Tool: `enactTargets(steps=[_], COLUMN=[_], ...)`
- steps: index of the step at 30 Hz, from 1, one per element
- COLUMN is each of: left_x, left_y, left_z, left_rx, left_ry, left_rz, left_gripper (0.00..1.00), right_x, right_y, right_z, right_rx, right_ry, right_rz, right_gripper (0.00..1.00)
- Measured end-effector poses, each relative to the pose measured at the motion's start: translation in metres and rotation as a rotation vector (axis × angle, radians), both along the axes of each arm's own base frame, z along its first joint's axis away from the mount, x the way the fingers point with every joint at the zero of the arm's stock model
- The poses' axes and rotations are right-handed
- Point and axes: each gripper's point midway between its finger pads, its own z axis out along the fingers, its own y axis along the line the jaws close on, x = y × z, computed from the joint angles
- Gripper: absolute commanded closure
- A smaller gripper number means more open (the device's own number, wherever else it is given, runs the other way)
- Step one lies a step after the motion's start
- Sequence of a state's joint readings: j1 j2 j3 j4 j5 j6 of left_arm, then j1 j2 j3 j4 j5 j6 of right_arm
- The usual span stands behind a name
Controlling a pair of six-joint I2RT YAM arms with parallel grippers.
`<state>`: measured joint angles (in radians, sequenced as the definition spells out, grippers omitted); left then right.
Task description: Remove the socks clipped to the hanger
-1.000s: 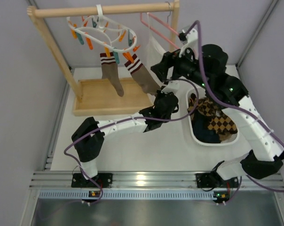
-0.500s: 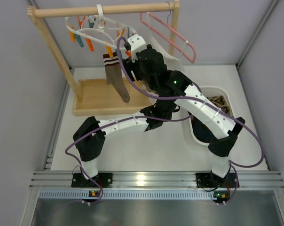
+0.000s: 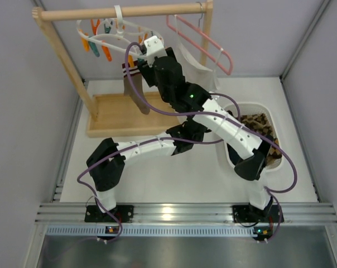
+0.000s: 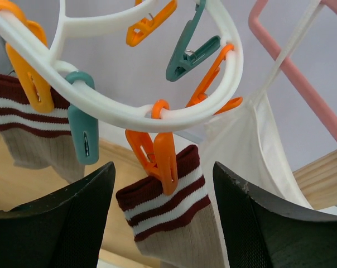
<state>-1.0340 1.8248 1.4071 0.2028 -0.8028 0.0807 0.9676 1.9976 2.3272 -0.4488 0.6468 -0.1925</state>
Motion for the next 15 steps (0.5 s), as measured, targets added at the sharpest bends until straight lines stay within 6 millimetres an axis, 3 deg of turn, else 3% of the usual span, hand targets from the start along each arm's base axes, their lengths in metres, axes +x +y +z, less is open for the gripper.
enactTargets(steps=[6,15], left_x=[0.001,0.000], left_y=[-0.001,-0.001], left_z=[0.001,-0.008], left_rx=[-0.012,-0.009], left_ry=[-0.004,0.008], left_rz=[-0.007,-0.021], left_gripper=[1.00,1.00], right_x=[0.011,0.023], right_y=[0.002,0.007], right_z=[0.007,0.004], right_rx=[0.006,-0.014], right_ry=[-0.056,-0.102], right_rz=[-0.043,-0.079], right_gripper=[0.34,0.53])
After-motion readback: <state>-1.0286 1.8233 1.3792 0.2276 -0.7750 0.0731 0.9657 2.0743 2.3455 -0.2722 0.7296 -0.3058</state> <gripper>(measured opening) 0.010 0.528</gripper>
